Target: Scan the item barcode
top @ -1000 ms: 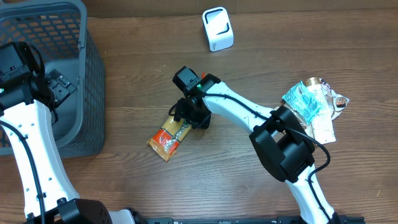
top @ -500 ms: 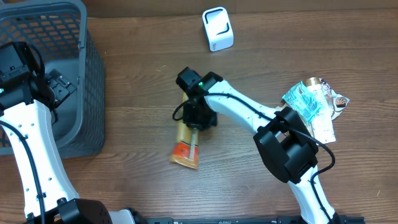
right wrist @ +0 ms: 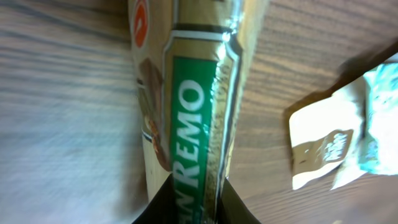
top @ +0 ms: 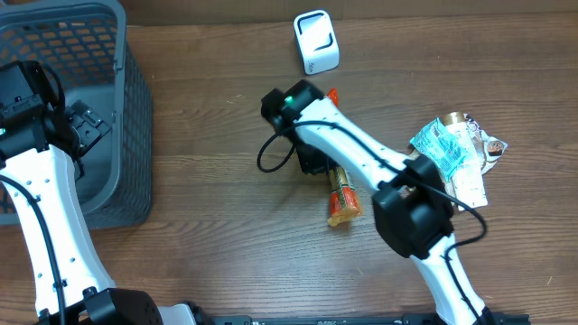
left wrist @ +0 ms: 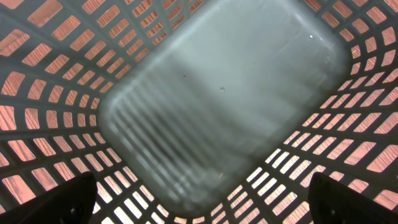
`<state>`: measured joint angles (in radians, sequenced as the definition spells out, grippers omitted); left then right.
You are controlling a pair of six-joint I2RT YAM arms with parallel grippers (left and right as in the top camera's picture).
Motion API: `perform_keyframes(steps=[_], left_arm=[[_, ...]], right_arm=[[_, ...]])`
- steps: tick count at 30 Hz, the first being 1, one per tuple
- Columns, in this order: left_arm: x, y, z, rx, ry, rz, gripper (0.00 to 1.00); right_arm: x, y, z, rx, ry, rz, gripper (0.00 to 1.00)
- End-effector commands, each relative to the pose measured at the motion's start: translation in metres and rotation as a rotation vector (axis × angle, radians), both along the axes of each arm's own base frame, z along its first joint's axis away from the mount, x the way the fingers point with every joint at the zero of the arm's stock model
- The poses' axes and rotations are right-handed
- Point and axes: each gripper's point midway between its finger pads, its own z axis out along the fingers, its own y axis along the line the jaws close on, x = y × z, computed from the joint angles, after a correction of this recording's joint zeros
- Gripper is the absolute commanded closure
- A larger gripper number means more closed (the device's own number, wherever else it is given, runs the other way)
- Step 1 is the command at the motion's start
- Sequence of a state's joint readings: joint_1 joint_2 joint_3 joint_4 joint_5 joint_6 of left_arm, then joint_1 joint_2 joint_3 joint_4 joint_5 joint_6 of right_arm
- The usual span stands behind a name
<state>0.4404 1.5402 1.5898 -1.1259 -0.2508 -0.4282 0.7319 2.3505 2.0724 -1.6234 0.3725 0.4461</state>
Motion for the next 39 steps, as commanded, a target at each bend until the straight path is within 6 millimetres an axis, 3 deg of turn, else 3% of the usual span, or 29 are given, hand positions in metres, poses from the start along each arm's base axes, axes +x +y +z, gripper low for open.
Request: perform_keyframes(steps=[1, 5, 6, 10, 14, 20, 26, 29, 32, 36, 39], left_arm=[[0.001, -0.002, -0.003, -0.015, -0.004, 0.009, 0.00], [0.001, -0.002, -0.003, -0.015, -0.004, 0.009, 0.00], [0.001, -0.002, -0.003, -0.015, -0.004, 0.009, 0.01], [0.001, -0.002, -0.003, -0.015, -0.004, 0.009, 0.00], [0.001, -0.002, -0.003, -0.015, -0.004, 0.009, 0.00], [0.001, -0.002, -0.003, -0.015, -0.004, 0.009, 0.00], [0.001, -0.002, -0.003, -0.015, -0.004, 0.009, 0.00], [0.001, -0.002, -0.003, -0.015, -0.004, 0.009, 0.00], [0.001, -0.002, -0.003, -0.015, -0.004, 0.009, 0.00], [0.001, -0.002, -0.003, -0.015, -0.004, 0.009, 0.00], [0.001, -0.002, -0.003, -0.015, -0.004, 0.009, 0.00]], right_arm=[[0.005, 0.001, -0.022, -0.139, -0.027, 0.089, 0.96], [-0.013, 0.015, -0.047, -0.193, 0.026, 0.152, 0.96], [-0.018, 0.021, -0.048, -0.195, 0.026, 0.172, 0.92], [-0.034, 0.053, -0.049, -0.165, -0.004, 0.251, 0.64], [-0.047, 0.082, -0.053, -0.117, -0.036, 0.317, 0.21], [-0.047, 0.115, -0.044, 0.071, 0.038, 0.361, 0.17], [-0.030, 0.159, 0.013, 0.442, 0.084, 0.379, 0.18], [-0.008, 0.154, 0.042, 0.541, 0.047, 0.336, 0.18], [0.018, 0.124, 0.057, 0.562, 0.024, 0.253, 0.19], [0.041, 0.066, 0.052, 0.541, 0.078, 0.106, 0.20], [0.042, 0.041, 0.049, 0.637, 0.195, 0.073, 0.19]])
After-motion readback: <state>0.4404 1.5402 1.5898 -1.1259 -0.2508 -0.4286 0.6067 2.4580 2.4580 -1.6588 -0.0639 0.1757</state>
